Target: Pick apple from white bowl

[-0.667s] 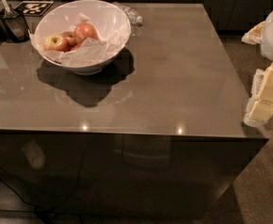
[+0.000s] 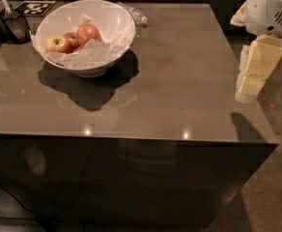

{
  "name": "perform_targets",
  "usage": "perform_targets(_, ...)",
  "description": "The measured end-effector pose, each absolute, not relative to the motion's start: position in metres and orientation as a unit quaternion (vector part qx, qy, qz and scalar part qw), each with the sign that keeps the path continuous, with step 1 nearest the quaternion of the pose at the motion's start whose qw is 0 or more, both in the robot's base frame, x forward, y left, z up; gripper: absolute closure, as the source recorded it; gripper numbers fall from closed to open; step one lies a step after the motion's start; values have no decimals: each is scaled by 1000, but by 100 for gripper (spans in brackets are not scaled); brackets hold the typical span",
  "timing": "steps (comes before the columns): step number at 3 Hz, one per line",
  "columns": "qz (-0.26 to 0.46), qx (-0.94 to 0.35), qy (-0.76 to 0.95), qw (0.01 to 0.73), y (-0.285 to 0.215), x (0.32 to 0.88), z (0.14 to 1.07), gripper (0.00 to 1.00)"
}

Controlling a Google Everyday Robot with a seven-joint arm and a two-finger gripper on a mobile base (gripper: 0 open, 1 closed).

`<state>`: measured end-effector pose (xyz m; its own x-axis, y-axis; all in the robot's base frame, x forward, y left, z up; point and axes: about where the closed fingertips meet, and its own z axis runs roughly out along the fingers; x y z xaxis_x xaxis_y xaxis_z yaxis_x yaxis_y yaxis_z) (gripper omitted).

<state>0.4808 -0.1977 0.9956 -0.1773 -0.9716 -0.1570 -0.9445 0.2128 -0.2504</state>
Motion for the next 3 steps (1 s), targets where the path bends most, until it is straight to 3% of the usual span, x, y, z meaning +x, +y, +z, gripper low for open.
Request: perform_targets(3,-53,-635,745,197,-156,514,1041,0)
